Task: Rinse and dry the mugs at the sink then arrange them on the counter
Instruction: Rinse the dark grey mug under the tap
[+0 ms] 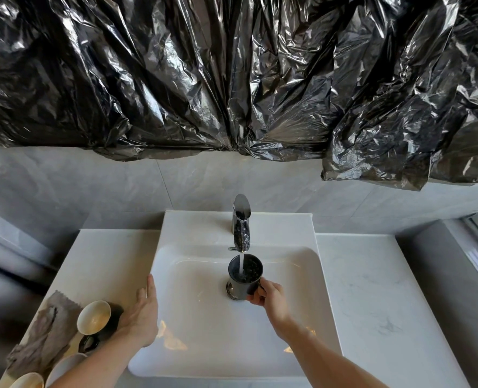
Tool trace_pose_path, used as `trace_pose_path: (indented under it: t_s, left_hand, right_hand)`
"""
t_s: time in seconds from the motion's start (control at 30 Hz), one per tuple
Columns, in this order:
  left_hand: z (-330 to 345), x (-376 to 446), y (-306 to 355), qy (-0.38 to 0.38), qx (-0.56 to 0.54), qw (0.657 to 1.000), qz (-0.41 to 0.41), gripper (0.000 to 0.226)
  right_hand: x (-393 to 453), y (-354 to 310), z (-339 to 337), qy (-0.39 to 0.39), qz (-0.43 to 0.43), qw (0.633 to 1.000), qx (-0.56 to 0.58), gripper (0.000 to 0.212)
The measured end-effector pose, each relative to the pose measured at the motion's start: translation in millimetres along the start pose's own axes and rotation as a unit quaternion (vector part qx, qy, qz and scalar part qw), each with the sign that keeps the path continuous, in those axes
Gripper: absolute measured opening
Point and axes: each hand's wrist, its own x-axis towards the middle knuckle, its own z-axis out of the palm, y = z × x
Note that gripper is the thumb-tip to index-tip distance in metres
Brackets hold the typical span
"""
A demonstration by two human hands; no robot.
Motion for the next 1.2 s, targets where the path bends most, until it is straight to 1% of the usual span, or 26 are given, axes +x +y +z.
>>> trace_pose_path:
  t_s: [0.1, 0.23, 0.37, 0.5, 0.6, 0.67, 0.7, 0.77, 0.83, 0.9, 1.0, 1.2]
  left_hand:
    - [-1, 1, 1, 0.001, -0.042, 0.999, -0.013, 0.115]
    - [-4, 0, 4, 0.000, -0.058, 0.998, -0.021, 0.112]
    - [-5, -1, 3, 0.000, -0.029, 1.000, -0.013, 0.112]
    - [-6, -2, 3, 0.003, 0.014, 1.000, -0.001, 0.111]
    - [-6, -3, 2, 0.004, 0.035, 0.999, 0.008, 0.112]
    - [-6, -3, 2, 0.004, 0.041, 0.999, 0.012, 0.112]
    - [-6, -4, 2, 0.005, 0.042, 0.999, 0.014, 0.112]
    - [-6, -4, 1, 0.005, 0.044, 0.999, 0.016, 0.112]
    - [-7, -5, 1, 0.003, 0.050, 0.999, 0.017, 0.112]
    - [-9, -7, 2, 0.000, 0.058, 0.998, 0.020, 0.112]
    - [-11, -9, 4, -0.003, 0.067, 0.998, 0.021, 0.112]
    - [-11, -9, 3, -0.005, 0.062, 0.998, 0.023, 0.110]
  right_hand:
    - [2, 1, 0, -0.010, 0.027, 0.999, 0.013, 0.050]
    - [-5, -2, 4, -0.023, 0.017, 1.000, -0.012, 0.059]
    - [-8, -4, 9, -0.021, -0.008, 0.999, -0.039, 0.057]
    - [-2, -1, 8, -0.002, -0.051, 0.992, -0.111, 0.055]
    - [3, -2, 4, -0.024, -0.060, 0.990, -0.123, 0.045]
    - [7, -3, 0, -0.035, -0.056, 0.989, -0.129, 0.050]
    - [7, -6, -2, -0.038, -0.063, 0.986, -0.150, 0.054]
    - [7, -12, -4, -0.039, -0.086, 0.974, -0.205, 0.053]
    - [4, -19, -4, -0.036, -0.123, 0.956, -0.264, 0.049]
    - [3, -23, -4, -0.033, -0.164, 0.935, -0.313, 0.052]
    - [6, -21, -3, -0.038, -0.203, 0.918, -0.337, 0.051]
    - [9, -23, -2, -0.054, -0.278, 0.886, -0.367, 0.042]
